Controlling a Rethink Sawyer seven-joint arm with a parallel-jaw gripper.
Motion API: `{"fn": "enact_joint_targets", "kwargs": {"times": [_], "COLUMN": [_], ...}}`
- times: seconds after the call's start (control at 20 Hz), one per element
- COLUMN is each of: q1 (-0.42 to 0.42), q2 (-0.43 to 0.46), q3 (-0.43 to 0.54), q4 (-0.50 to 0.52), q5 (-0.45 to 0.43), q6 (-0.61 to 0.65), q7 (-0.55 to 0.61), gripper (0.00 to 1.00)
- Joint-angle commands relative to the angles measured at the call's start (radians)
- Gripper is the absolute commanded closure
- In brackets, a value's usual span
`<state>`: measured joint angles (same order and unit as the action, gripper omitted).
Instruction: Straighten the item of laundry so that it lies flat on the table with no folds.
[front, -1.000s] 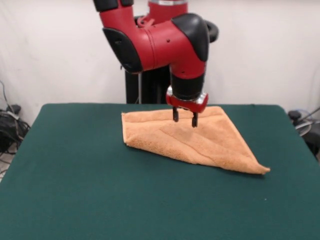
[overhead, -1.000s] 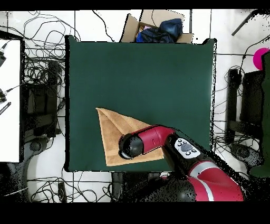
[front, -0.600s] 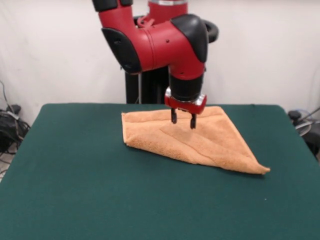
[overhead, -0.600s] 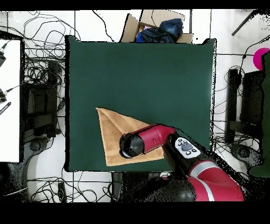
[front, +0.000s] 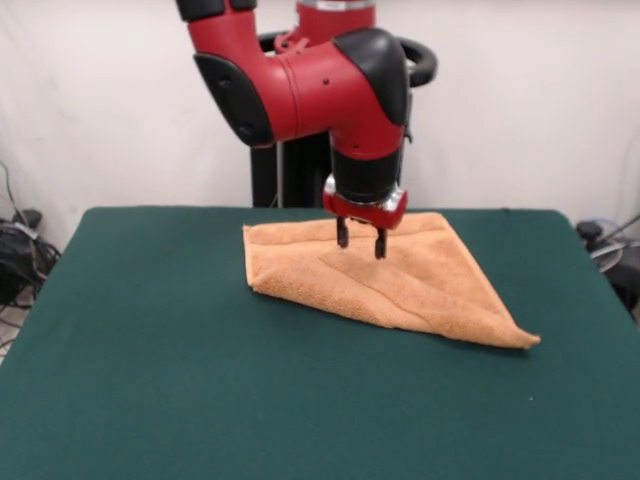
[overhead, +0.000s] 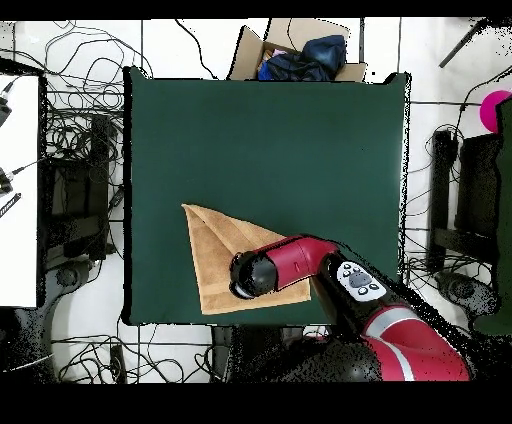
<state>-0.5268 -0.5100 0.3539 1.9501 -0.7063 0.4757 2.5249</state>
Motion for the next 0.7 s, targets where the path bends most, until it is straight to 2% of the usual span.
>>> {"fn": "enact_joint_targets", "kwargs": {"times": [0.05,0.7], "q1": [0.005,0.018], "q2": [0.014,0.050], "q3": [-0.019,-0.047], "q4": [-0.103,-0.140], "q5": [-0.068,-0.091], "q6": [0.017,0.057], "q7": [-0.103,-0.107], "gripper": [0.00,0.00]}}
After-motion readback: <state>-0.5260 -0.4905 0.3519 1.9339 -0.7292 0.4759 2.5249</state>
